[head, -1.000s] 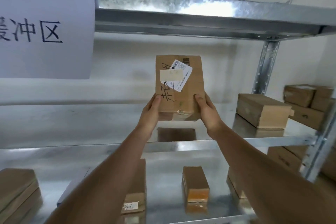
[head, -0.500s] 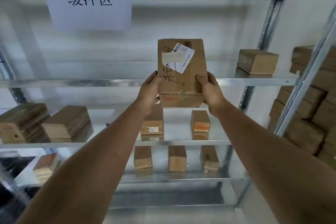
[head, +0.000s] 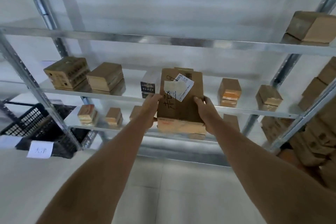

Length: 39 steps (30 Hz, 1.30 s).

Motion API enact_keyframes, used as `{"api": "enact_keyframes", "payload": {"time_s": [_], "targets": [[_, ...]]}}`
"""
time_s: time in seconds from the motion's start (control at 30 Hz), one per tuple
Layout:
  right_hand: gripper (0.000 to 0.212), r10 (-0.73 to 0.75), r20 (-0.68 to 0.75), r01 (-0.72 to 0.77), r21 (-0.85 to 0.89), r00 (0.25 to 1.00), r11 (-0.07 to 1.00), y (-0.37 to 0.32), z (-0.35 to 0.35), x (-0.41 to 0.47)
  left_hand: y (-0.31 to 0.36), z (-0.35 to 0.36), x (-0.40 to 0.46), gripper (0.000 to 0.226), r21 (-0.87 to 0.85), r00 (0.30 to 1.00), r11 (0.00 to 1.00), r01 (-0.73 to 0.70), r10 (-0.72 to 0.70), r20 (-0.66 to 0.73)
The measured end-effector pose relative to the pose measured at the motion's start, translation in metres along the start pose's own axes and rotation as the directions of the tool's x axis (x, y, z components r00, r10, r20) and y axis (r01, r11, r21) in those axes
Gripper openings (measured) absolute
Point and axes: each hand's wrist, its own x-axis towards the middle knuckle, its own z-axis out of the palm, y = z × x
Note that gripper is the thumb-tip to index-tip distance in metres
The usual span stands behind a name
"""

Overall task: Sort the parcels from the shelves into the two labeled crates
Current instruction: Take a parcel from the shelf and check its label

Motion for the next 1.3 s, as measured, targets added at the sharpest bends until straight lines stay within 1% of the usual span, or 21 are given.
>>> {"api": "enact_keyframes", "payload": {"time_s": [0.1, 0.17, 0.23, 0.3, 0.4, 0.53, 0.67, 0.73, 0.9, 1.0, 1.07, 1.3], "targets": [[0.038, 0.032, 0.012, -0.032, 0.001, 0.999, 0.999, 0.019, 0.045, 0.006, -0.023, -0.049, 0.017, 0.042, 0.016, 0.998, 0.998, 0.056, -0.056, -0.028], [0.039, 0.067, 0.028, -0.067, -0.004, 0.997, 0.998, 0.028, 0.08, 0.011, -0.035, -0.083, 0.025, 0.05, -0.001, 0.997, 0.997, 0.075, -0.075, -0.03], [0.039, 0.097, 0.048, -0.098, 0.001, 0.994, 0.995, 0.031, 0.117, 0.016, -0.042, -0.121, 0.035, 0.047, -0.012, 0.995, 0.995, 0.094, -0.094, -0.037], [0.032, 0.099, 0.047, -0.099, -0.004, 0.994, 0.995, 0.031, 0.156, 0.016, -0.046, -0.158, 0.043, 0.045, -0.032, 0.991, 0.993, 0.117, -0.119, -0.059], [0.037, 0.107, 0.056, -0.107, -0.016, 0.993, 0.994, 0.029, 0.213, 0.021, -0.046, -0.212, 0.055, 0.029, -0.051, 0.988, 0.99, 0.129, -0.132, -0.079], [0.042, 0.117, 0.039, -0.116, -0.028, 0.992, 0.993, 0.026, 0.283, 0.029, -0.044, -0.276, 0.072, 0.043, -0.045, 0.986, 0.99, 0.135, -0.139, -0.097], [0.043, 0.15, 0.069, -0.146, -0.068, 0.986, 0.987, 0.023, 0.341, 0.035, -0.043, -0.332, 0.083, 0.033, -0.041, 0.974, 0.99, 0.137, -0.142, -0.175], [0.042, 0.169, 0.097, -0.161, -0.081, 0.981, 0.984, 0.024, 0.369, 0.038, -0.045, -0.359, 0.088, 0.035, -0.037, 0.964, 0.987, 0.154, -0.159, -0.212], [0.043, 0.194, 0.141, -0.181, -0.099, 0.971, 0.978, 0.031, 0.443, 0.059, -0.056, -0.425, 0.107, 0.029, -0.094, 0.947, 0.977, 0.189, -0.207, -0.245], [0.046, 0.248, 0.156, -0.236, -0.093, 0.956, 0.967, 0.039, 0.486, 0.079, -0.06, -0.465, 0.133, 0.03, -0.092, 0.937, 0.968, 0.232, -0.248, -0.246], [0.043, 0.277, 0.147, -0.269, -0.072, 0.949, 0.96, 0.042, 0.513, 0.096, -0.059, -0.488, 0.156, 0.032, -0.075, 0.934, 0.965, 0.252, -0.263, -0.242], [0.044, 0.333, 0.06, -0.328, -0.085, 0.941, 0.941, 0.039, 0.595, 0.136, -0.045, -0.559, 0.22, 0.03, -0.056, 0.923, 0.945, 0.323, -0.328, -0.204]]}}
